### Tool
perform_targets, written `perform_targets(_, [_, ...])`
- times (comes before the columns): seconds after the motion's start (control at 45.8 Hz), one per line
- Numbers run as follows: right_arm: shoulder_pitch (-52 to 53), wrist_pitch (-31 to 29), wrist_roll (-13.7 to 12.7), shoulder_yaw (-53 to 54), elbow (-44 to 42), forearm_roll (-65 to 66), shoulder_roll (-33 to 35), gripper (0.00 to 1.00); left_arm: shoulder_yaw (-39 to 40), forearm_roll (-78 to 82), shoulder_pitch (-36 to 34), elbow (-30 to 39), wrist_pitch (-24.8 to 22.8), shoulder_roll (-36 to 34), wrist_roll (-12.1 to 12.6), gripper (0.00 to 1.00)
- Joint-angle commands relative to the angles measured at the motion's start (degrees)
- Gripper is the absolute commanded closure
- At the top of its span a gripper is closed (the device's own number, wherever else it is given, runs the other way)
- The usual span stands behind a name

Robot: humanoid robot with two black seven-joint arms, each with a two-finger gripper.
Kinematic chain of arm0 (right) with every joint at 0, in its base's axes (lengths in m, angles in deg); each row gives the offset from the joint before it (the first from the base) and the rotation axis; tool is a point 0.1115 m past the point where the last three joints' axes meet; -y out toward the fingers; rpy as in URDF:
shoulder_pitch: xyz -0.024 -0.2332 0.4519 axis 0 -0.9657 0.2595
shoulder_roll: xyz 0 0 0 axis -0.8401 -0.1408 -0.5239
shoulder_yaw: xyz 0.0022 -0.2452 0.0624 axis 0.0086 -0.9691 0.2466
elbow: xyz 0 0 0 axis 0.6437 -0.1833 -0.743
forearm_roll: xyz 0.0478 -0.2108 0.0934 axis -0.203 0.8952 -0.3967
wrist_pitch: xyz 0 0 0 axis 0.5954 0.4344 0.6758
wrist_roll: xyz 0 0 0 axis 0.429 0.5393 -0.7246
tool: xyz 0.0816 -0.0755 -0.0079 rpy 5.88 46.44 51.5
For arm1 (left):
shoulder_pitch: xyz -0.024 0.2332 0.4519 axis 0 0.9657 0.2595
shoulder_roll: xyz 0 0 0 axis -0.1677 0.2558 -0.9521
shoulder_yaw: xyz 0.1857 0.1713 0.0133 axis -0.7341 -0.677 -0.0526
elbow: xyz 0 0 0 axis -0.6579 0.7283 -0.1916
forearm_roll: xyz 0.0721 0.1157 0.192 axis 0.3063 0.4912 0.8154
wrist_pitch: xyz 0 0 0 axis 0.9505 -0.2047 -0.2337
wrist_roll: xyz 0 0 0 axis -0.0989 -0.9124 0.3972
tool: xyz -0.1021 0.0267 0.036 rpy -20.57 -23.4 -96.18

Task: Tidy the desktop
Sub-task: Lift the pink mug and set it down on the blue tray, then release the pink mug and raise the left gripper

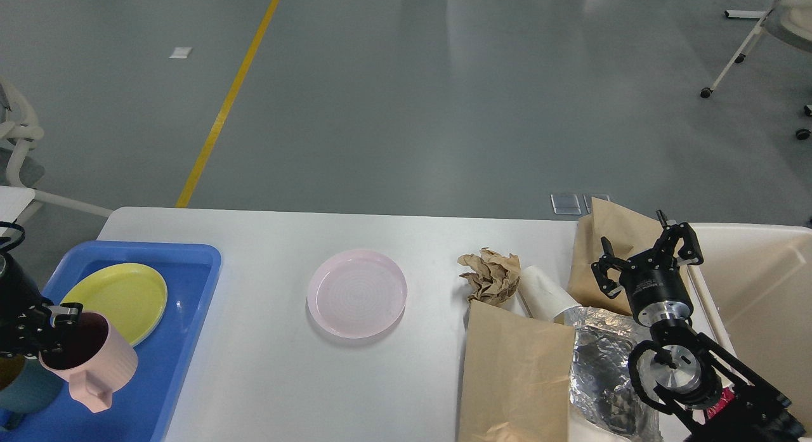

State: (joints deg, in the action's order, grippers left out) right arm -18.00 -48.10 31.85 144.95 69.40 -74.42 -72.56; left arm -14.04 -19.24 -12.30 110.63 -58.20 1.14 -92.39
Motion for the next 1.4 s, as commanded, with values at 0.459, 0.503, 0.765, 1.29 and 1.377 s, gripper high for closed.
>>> perform_targets(0.459, [0.0,0.0,0.0,0.1,0.0,0.0,0.0,0.0,4.1,1.0,12.1,-8.5,3.9,0.7,-3.8,1.0])
perform_targets(0.503, [0.0,0.0,0.0,0.0,0.0,0.0,0.0,0.0,4.1,1.0,12.2,-8.5,3.9,0.6,-3.8,1.0])
perform_targets(0.765, [0.0,0.0,0.0,0.1,0.0,0.0,0.0,0.0,4.9,1.2,13.3,-8.5,5.3,0.9,-3.7,0.99])
perform_targets(1.29, [0.0,0.0,0.0,0.1,0.0,0.0,0.0,0.0,5.0,-1.8,15.0,-8.3,8.4,1.3,-3.6,0.05])
perform_targets(1.377, [0.0,0.0,0.0,0.0,0.0,0.0,0.0,0.0,5.0,-1.8,15.0,-8.2,8.1,1.3,-3.8,0.05])
